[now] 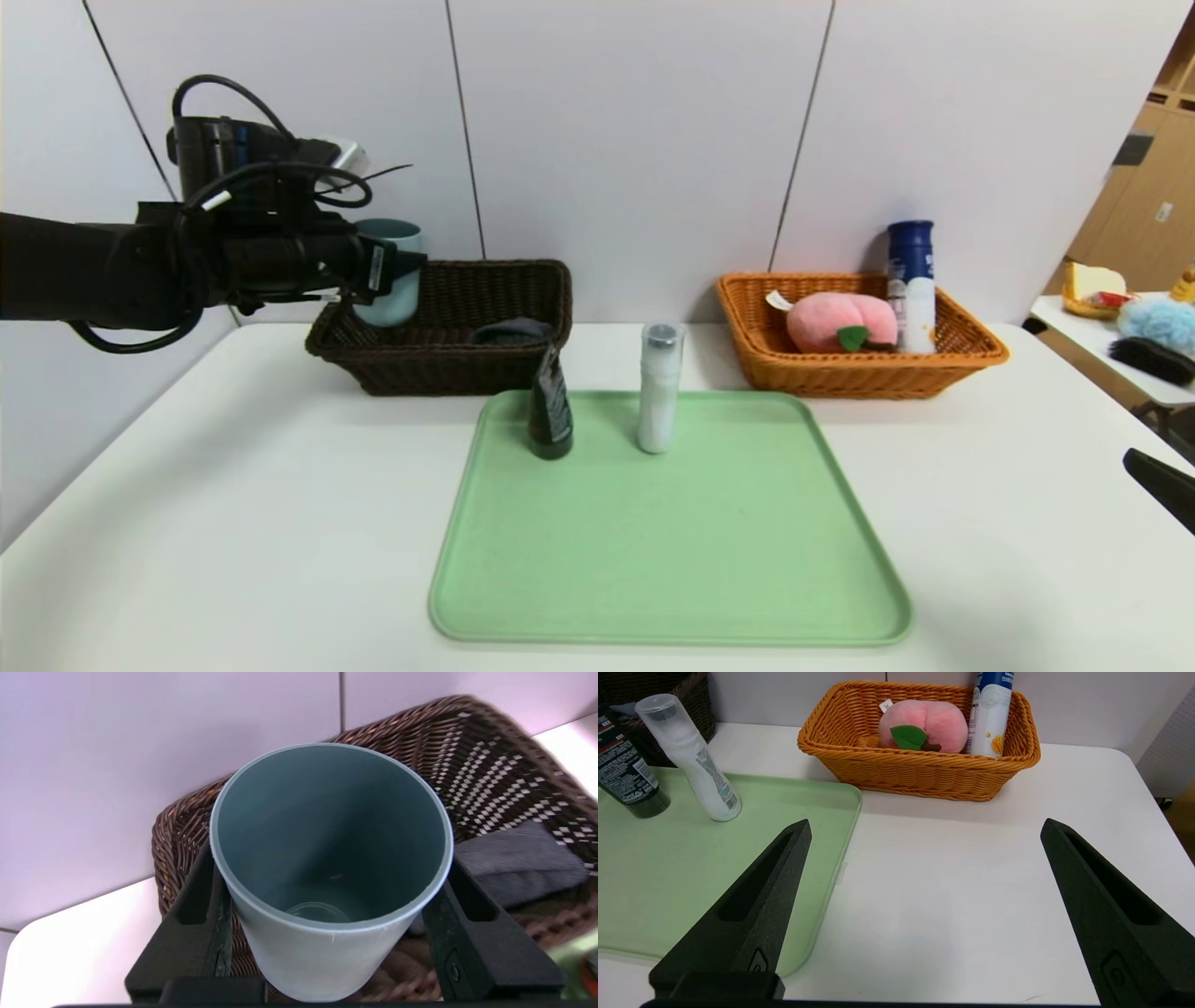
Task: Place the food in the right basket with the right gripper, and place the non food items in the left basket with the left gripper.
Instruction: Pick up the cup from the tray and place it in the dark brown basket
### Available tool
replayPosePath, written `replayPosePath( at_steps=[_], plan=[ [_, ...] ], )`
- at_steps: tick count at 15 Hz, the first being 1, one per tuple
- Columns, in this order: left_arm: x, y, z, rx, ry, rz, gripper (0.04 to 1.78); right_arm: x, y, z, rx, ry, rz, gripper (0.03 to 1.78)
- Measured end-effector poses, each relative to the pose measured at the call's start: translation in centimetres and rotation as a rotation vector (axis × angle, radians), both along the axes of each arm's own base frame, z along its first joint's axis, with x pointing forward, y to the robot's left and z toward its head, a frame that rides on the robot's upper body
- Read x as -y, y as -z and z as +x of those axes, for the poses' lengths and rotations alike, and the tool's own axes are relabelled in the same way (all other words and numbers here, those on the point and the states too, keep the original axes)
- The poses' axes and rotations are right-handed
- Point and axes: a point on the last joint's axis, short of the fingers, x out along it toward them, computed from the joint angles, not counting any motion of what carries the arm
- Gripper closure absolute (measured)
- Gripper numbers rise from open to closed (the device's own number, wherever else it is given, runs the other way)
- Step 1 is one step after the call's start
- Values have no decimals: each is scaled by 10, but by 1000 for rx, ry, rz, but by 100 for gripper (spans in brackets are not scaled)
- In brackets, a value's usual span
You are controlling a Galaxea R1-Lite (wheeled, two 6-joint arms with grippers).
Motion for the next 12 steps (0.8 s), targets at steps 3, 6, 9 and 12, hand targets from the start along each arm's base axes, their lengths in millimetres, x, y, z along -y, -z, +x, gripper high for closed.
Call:
replayPosePath(
  at_steps=[3, 6, 9, 12],
  plan=[
    [1, 14, 14, -28, -19, 8, 71, 0, 2, -1, -4, 0, 1, 12],
    [2, 29, 26, -27, -60, 19, 71, -1, 5, -2, -10, -16, 3, 12],
    [2, 40, 37, 0, -97, 27, 71, -1, 5, -3, -10, -20, 4, 12],
    [2, 48, 40, -20, -106, 33, 71, -1, 6, -3, -11, -20, 5, 11]
  ],
)
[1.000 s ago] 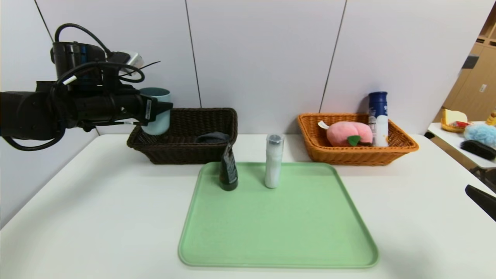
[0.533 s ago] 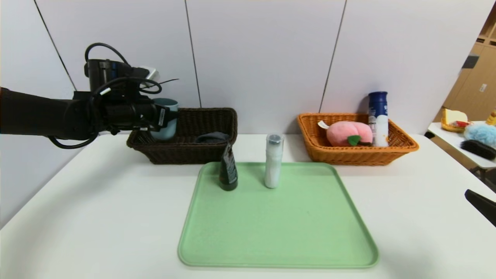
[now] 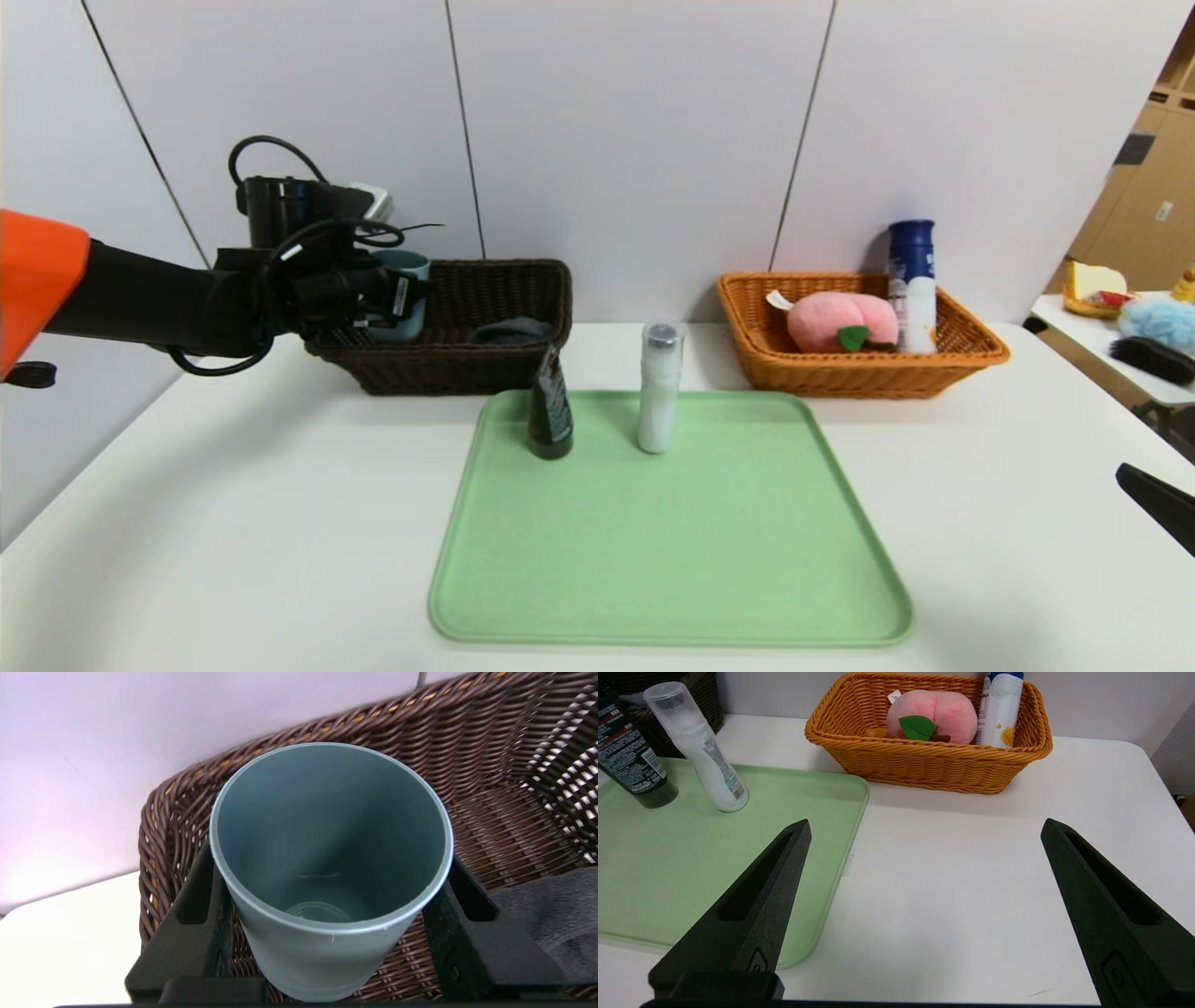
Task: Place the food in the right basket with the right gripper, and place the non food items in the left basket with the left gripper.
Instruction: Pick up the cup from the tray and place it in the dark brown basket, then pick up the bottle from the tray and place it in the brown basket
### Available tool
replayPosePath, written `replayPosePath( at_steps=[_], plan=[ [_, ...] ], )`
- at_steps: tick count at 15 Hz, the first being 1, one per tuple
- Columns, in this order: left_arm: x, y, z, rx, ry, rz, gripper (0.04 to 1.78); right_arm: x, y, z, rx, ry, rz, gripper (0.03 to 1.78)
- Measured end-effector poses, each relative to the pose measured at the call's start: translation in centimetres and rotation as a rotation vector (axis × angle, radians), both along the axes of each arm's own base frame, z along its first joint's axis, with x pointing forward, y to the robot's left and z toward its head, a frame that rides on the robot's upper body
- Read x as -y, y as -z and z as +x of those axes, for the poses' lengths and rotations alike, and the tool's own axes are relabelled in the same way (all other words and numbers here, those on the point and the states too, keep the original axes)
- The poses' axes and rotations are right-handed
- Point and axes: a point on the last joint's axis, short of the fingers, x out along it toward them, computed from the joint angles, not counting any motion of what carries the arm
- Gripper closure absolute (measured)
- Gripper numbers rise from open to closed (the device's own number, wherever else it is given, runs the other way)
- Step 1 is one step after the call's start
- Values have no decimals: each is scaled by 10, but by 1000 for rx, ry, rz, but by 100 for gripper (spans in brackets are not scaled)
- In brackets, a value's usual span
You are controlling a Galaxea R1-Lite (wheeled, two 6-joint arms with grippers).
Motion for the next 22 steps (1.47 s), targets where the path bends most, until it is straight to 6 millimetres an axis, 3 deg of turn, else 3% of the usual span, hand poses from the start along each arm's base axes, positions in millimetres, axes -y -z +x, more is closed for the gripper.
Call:
replayPosePath(
  at_steps=[9, 12, 14, 17, 22],
  plan=[
    [0, 0, 1, 69, -3, 6, 34, 0, 0, 0, -2, -15, 2, 11],
    [5, -22, -11, 122, 13, -14, 26, 0, 1, 0, -6, -15, 3, 11],
    [20, -42, -31, 176, 48, -64, 23, 0, 2, 0, -9, -14, 3, 11],
    [42, -54, -73, 264, 122, -148, 19, 0, 4, 0, -14, -14, 4, 11],
    [63, -35, -144, 313, 247, -228, 16, 0, 5, 0, -17, -17, 2, 11]
  ],
)
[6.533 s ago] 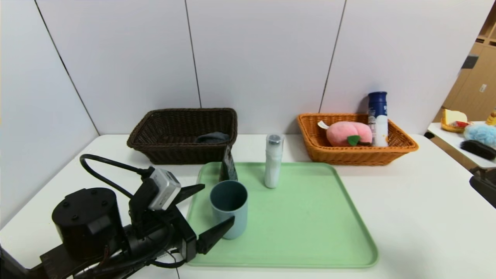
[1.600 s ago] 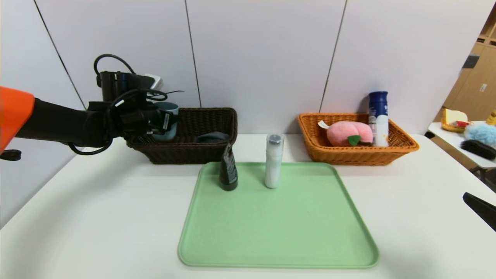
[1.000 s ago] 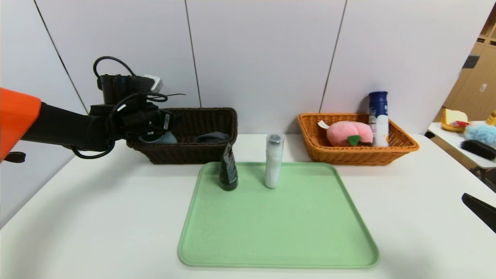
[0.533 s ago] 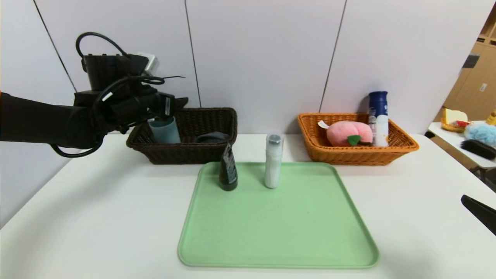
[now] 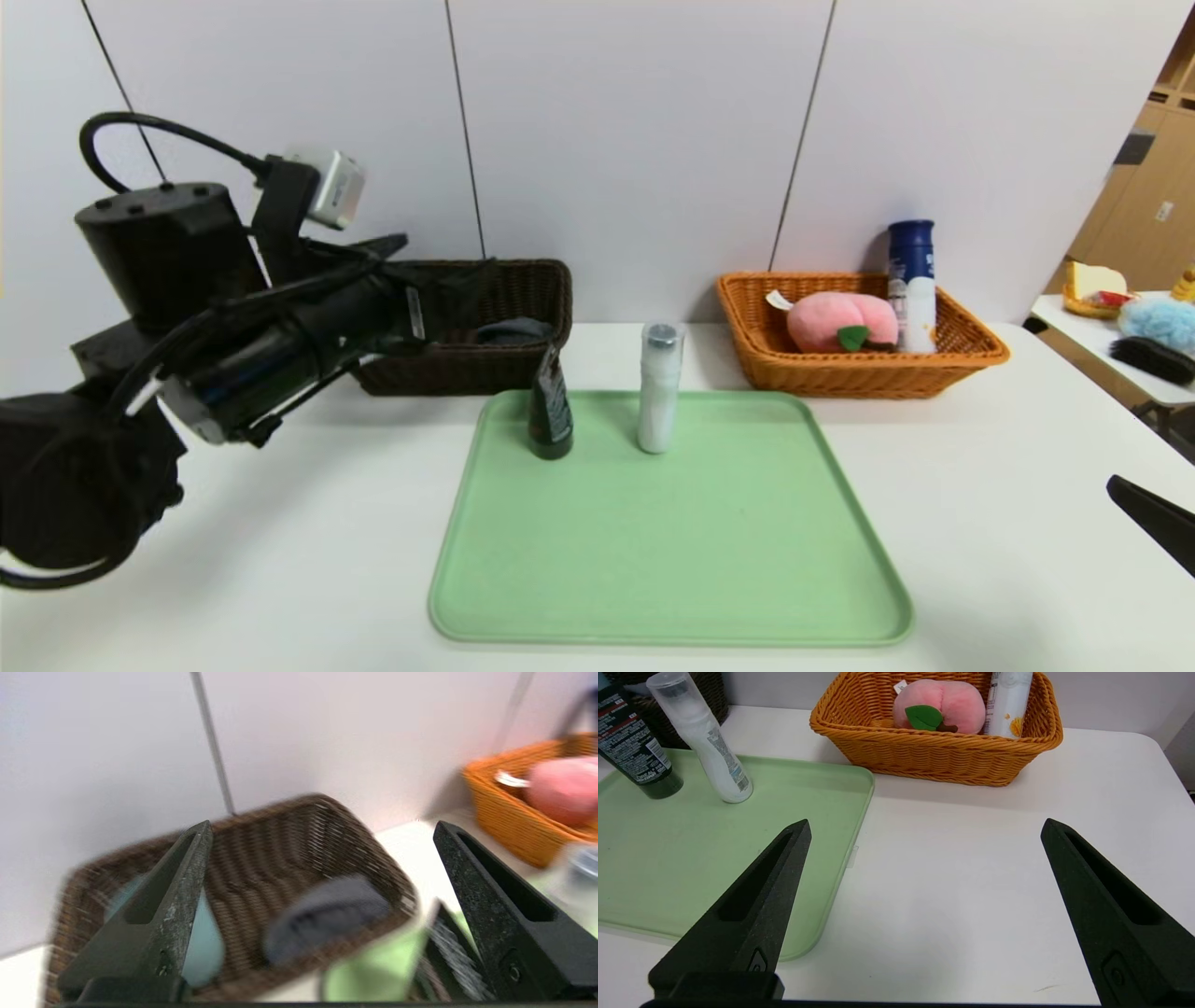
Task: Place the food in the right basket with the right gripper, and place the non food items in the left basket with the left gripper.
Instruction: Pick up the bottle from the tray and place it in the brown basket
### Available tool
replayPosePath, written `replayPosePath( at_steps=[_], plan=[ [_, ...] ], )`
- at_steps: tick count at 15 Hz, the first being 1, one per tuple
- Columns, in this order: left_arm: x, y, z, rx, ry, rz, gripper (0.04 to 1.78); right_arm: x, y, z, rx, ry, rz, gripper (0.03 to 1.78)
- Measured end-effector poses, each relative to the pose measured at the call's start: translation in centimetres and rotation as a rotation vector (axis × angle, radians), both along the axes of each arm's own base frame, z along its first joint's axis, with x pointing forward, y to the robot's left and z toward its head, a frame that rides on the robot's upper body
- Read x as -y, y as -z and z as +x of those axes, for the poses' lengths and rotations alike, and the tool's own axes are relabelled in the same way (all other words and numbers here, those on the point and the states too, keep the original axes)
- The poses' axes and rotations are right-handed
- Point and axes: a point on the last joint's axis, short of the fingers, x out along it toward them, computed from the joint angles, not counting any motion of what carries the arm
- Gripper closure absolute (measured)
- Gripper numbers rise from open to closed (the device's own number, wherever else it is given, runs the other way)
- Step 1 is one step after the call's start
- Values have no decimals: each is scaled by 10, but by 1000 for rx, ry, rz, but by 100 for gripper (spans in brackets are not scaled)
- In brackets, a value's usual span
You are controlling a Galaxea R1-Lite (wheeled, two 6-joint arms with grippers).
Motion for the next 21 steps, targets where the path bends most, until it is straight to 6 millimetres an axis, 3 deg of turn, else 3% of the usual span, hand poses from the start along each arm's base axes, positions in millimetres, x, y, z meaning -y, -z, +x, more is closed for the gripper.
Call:
replayPosePath(
  at_steps=[2, 6, 13, 21],
  plan=[
    [14, 19, -28, -39, 50, -35, 15, 0, 1, 0, -2, 0, 0, 11],
    [34, 46, -50, -33, 54, -87, 14, 0, 0, 0, -1, -1, -2, 11],
    [58, 102, -26, -92, -28, -81, 13, 0, 0, 0, 0, 2, -2, 11],
    [74, 147, -7, -156, -30, -32, 13, 0, 2, 1, -10, -9, 1, 11]
  ],
)
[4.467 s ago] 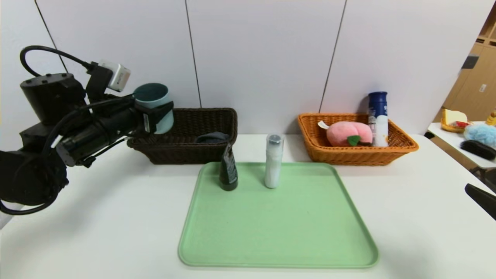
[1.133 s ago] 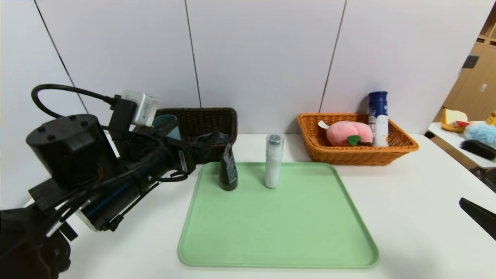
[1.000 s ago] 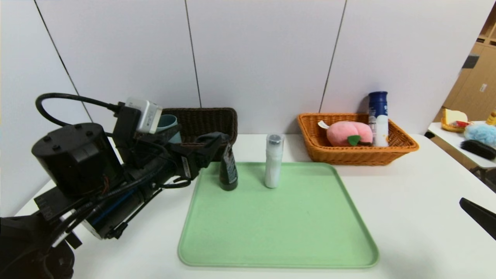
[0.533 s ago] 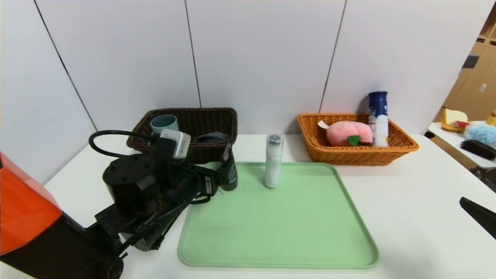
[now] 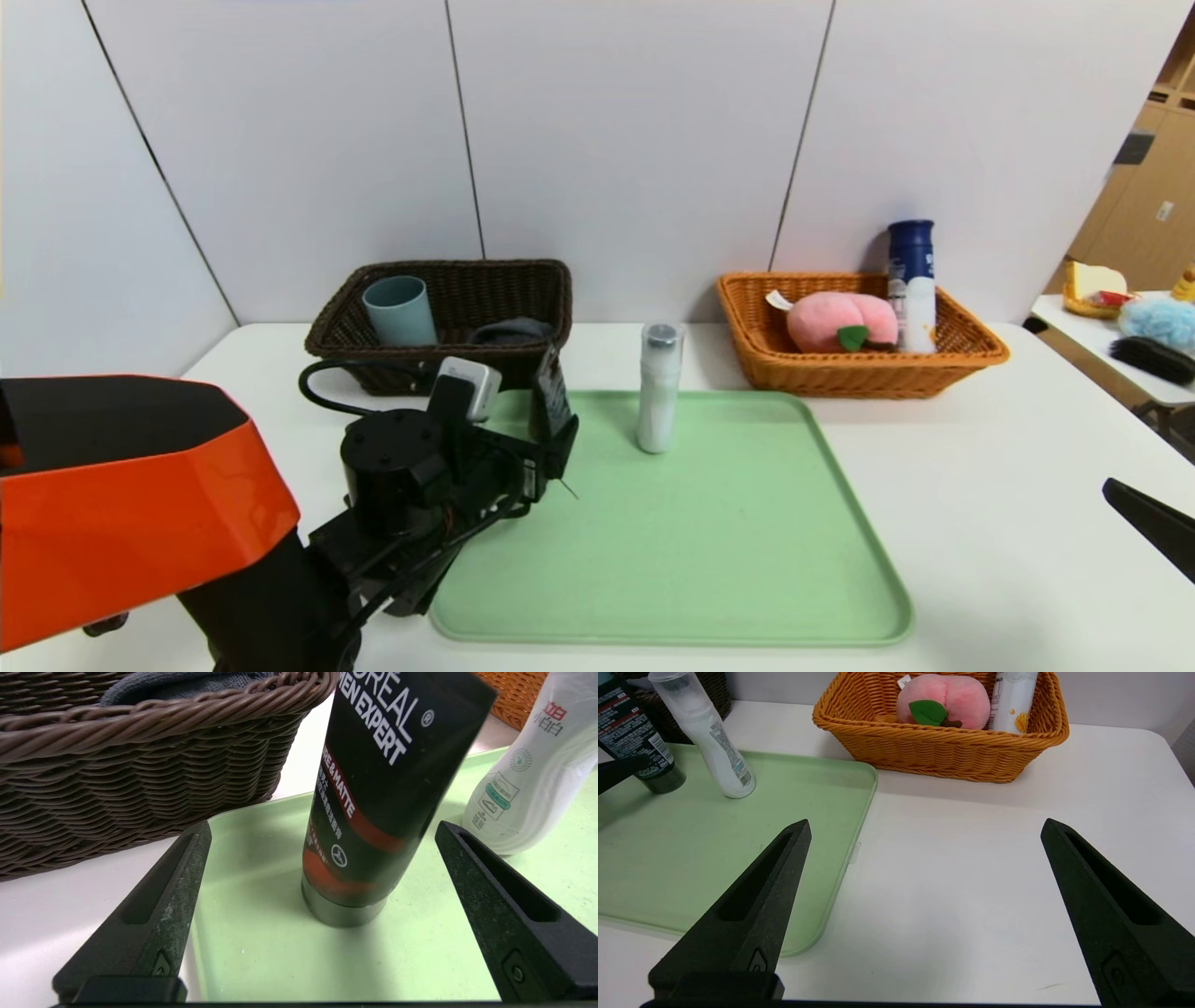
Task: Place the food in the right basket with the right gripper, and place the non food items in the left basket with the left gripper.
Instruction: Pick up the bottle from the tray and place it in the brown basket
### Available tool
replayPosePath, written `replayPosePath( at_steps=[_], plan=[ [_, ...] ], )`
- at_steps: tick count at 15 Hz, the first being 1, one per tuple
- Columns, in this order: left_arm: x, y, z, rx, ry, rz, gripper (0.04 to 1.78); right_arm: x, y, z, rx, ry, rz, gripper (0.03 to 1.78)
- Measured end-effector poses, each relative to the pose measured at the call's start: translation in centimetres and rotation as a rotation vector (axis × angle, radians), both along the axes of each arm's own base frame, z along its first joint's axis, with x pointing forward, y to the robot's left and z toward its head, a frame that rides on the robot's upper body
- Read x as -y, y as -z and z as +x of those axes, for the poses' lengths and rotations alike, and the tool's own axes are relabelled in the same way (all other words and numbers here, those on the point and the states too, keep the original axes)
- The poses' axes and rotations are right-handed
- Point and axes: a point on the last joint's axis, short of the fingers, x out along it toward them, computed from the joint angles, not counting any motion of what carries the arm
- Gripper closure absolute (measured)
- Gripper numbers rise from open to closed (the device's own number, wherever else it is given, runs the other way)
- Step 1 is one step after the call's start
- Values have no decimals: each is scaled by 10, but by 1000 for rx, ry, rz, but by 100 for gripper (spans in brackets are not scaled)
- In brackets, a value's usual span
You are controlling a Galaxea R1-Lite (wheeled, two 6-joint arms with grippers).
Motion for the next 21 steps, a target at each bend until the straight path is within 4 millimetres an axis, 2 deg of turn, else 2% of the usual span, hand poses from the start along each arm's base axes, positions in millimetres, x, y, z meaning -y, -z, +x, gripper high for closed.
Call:
replayPosePath(
  at_steps=[4, 12, 13, 16, 19, 20, 21],
  plan=[
    [9, 0, 12, 23, 1, -24, 13, 0, 2, 0, -7, -2, 1, 11],
    [18, 7, 17, 19, 10, -20, 13, 0, 0, 0, -1, -2, 0, 11],
    [18, 8, 18, 17, 9, -20, 24, 0, 0, 0, -1, -2, 1, 11],
    [18, 9, 18, 14, 8, -20, 72, 0, 0, 0, -1, -2, 1, 11],
    [18, 9, 18, 15, 7, -18, 104, 0, 0, 0, 0, -2, 1, 11],
    [18, 9, 18, 16, 7, -18, 125, 0, 0, 0, 0, -2, 0, 11],
    [18, 9, 18, 16, 6, -19, 138, 0, 0, 0, 0, -2, 0, 11]
  ],
)
